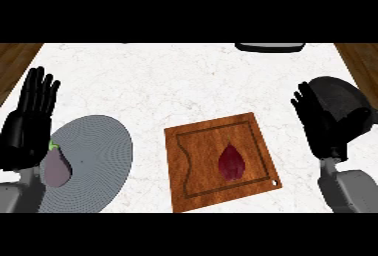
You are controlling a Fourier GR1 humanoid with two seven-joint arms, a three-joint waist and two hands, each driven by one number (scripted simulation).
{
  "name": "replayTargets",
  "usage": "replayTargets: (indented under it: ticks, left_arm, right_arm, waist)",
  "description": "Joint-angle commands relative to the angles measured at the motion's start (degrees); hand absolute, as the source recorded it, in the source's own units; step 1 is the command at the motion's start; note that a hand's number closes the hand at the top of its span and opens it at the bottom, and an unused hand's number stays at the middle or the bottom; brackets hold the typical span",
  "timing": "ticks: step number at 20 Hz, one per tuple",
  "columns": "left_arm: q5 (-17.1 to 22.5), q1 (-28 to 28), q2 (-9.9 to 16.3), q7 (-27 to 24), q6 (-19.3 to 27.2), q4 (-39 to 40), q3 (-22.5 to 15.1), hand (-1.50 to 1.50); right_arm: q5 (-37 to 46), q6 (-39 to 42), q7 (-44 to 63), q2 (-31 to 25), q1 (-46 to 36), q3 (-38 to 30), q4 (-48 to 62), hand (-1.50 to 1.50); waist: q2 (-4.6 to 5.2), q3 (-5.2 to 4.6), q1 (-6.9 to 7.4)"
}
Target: Pick the pear from the cutting board and place it in the pan
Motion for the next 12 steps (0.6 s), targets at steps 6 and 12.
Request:
replayTargets:
  ticks: [6, 12]
  left_arm:
    - [3.11, 3.14, -5.85, 10.68, -7.9, 4.53, -13.11, 0.0]
    - [3.34, 3.62, -9.36, 15.2, -6.44, 4.54, -16.2, 0.0]
  right_arm:
    - [9.94, 11.02, -4.68, 0.98, -18.74, 13.89, -2.68, 1.5]
    - [27.81, -5.11, -23.96, 3.36, -15.66, 15.1, 7.54, -1.5]
  waist:
    - [2.25, 0.42, 2.55]
    - [1.68, 0.64, 0.21]
